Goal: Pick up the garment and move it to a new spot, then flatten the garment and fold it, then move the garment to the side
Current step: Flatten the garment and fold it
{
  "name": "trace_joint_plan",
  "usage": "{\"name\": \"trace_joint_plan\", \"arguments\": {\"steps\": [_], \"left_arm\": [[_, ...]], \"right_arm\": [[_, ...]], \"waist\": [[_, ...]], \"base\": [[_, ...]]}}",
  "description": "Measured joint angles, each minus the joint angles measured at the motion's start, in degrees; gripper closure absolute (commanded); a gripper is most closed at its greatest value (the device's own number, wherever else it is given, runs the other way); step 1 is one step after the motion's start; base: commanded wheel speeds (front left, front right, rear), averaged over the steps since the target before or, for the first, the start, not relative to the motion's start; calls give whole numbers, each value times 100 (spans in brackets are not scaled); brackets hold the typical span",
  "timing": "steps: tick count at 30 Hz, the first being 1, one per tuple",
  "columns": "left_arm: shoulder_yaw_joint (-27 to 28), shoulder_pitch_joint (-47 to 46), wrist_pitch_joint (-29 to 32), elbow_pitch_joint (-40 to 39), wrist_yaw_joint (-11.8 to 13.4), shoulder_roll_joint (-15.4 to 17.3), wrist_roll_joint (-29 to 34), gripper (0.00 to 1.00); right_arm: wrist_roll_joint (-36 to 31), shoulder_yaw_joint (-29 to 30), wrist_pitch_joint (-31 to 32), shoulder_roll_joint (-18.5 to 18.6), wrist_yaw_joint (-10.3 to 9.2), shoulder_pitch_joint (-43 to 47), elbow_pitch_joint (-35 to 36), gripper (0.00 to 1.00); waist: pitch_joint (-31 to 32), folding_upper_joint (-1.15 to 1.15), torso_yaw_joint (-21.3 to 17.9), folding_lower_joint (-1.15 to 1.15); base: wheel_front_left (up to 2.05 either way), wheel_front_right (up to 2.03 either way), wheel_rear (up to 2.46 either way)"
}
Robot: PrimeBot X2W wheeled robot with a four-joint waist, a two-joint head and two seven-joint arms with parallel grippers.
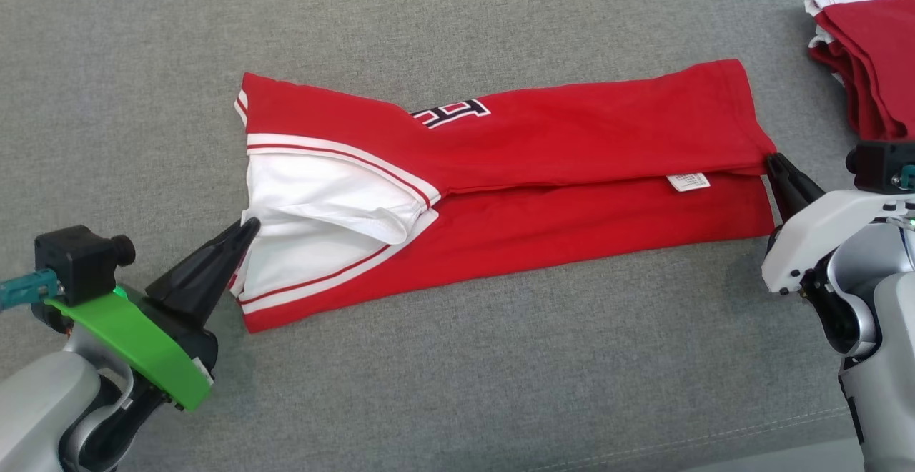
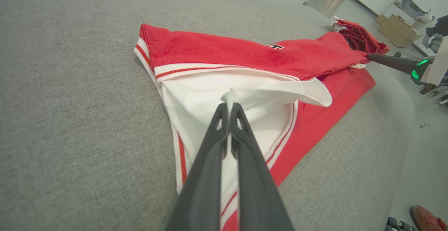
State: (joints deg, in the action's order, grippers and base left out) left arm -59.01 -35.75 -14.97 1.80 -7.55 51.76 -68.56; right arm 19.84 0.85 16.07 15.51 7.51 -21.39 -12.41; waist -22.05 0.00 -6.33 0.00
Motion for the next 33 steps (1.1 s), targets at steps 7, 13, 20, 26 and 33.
{"name": "trace_joint_plan", "arguments": {"steps": [7,13,20,26,33], "left_arm": [[918,626,0,534,136,-735,497,0],[2187,1568,0,594,795,-1492,1458,0],[3615,2716,-5,288,1114,-2468,2689,0],[4244,3349,-5,54,1102,-3205,3758,0],[4337,3684,-5,44,750,-3827,4669,0]], "right_arm": [[-118,280,-396,-134,0,102,-122,0],[-70,421,-1067,-314,0,447,-153,0],[356,709,-1780,-582,0,796,-517,0],[832,859,-1980,-623,-1,816,-1082,0],[1280,1199,-2080,-481,-2,515,-1900,0]], "waist": [[183,0,28,0],[496,0,52,0],[880,0,162,0],[1091,0,418,0],[1201,0,850,0]], "base": [[0,0,0],[0,0,0],[0,0,0],[0,0,0],[0,0,0]]}}
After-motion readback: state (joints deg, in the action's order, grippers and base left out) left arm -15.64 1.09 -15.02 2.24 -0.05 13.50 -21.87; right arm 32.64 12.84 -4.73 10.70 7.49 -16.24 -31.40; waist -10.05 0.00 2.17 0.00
